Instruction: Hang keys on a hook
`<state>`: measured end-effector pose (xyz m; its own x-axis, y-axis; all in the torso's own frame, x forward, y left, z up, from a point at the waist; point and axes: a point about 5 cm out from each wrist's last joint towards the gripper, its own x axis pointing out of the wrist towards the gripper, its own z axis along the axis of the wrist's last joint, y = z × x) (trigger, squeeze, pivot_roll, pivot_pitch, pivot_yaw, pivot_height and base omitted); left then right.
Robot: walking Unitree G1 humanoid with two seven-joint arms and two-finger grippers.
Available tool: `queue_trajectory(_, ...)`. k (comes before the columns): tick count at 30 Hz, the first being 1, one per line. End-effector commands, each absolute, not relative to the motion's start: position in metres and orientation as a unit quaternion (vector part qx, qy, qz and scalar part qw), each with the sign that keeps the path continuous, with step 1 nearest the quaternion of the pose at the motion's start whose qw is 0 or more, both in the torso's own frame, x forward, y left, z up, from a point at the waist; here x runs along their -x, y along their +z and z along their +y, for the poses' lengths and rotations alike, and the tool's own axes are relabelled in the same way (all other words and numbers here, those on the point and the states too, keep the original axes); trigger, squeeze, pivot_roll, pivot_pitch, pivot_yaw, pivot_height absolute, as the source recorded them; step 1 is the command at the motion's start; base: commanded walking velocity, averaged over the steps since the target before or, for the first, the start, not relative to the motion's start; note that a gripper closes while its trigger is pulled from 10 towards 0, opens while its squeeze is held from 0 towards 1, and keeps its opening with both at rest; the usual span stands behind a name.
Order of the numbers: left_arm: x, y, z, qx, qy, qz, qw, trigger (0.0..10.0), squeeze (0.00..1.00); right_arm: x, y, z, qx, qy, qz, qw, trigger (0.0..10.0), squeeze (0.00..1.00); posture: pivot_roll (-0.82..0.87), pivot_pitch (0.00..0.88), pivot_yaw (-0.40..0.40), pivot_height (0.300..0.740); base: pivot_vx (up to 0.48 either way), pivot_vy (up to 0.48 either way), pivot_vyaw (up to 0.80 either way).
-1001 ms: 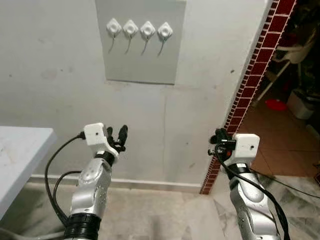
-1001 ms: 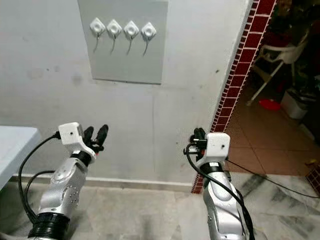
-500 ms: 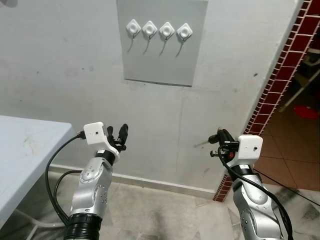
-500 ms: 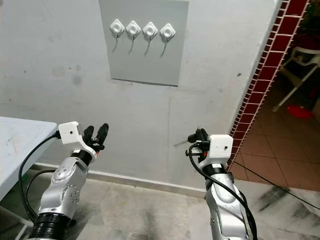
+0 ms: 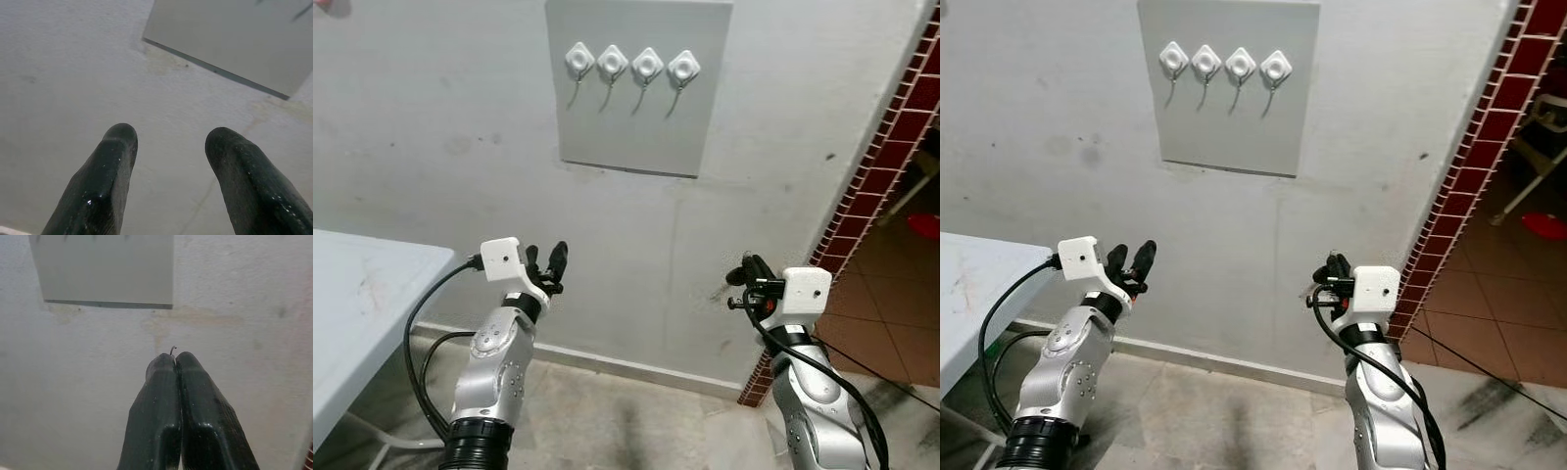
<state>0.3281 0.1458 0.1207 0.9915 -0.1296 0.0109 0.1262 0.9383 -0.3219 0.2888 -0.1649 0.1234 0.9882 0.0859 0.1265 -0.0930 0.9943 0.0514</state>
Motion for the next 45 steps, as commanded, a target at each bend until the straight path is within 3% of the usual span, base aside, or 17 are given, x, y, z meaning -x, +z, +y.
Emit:
queue_trajectory(1,-0.328,0.124,0.147,0.161,-0.069,0.0,0.984,10.0,0.0,-0.288,0.13,-0.164,-0.026,0.05,-0.074,0.996,10.0,0.0,0.02,0.0,0.004,0.74,0.337,0.0,0.0)
queue_trajectory(27,-0.328,0.125,0.146,0.167,-0.073,0.001,0.983,10.0,0.0,-0.288,0.13,-0.162,-0.026,0.054,-0.073,0.996,10.0,0.0,0.02,0.0,0.004,0.74,0.41,0.0,0.0)
queue_trajectory(39,-0.331,0.13,0.145,0.163,-0.06,-0.011,0.985,10.0,0.0,-0.289,0.127,-0.162,-0.012,0.069,-0.062,0.996,10.0,0.0,0.02,0.0,0.0,0.74,0.0,0.0,0.0)
queue_trajectory(45,-0.331,0.141,0.138,0.126,-0.105,-0.034,0.986,10.0,0.0,-0.292,0.127,-0.162,0.002,0.104,-0.054,0.993,10.0,0.0,0.02,0.0,0.0,0.74,0.0,0.0,0.0)
